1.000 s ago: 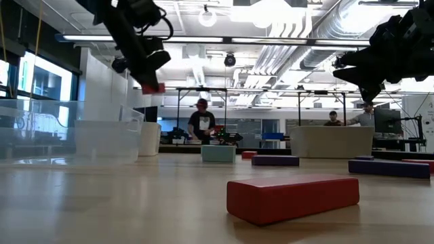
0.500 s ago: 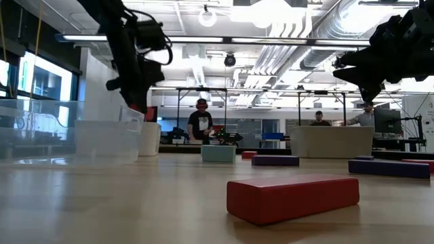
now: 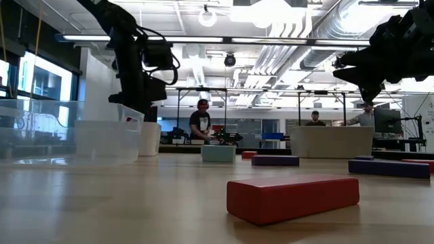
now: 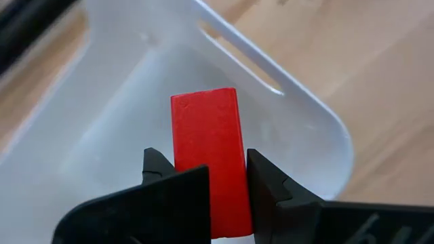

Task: Sort & place blocks by color
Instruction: Put the red block into the white bin

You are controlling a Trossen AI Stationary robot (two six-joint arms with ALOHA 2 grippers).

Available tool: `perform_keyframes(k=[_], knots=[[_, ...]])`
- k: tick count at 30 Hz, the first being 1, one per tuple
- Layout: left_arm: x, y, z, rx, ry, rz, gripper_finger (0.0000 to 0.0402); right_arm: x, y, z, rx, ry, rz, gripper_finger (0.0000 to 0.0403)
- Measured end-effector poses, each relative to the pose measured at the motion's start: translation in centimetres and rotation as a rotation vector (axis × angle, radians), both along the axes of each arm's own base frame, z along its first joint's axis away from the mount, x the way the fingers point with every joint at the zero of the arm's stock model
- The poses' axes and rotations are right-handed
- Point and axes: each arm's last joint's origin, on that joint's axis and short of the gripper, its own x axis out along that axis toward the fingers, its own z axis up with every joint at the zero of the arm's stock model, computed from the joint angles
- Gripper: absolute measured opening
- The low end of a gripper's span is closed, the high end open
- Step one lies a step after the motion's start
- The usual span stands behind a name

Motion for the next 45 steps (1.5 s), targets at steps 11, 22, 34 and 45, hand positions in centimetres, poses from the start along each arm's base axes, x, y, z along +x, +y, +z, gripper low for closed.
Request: perform_keyframes(k=[11, 22, 34, 45], knots=[[1.1, -1.1, -0.1, 0.004, 0.001, -0.08, 0.0008, 0.0, 0.0, 0.0, 0.004, 0.0, -0.001, 0.0156], [1.5, -1.7, -0.1, 0.002, 0.001, -0.099, 0.0008, 0.0, 0.0, 0.0, 0.002, 0.0, 0.0, 0.0156], [0.6, -0.4, -0.1, 0.023, 0.005, -0.046, 0.0046, 0.0, 0.0, 0.0, 0.0, 0.0, 0.0, 0.0156], [0.5, -0.3, -0.1, 0.008, -0.006, -0.056, 0.0096, 0.0, 0.0, 0.0, 0.0, 0.0, 0.0, 0.0156]])
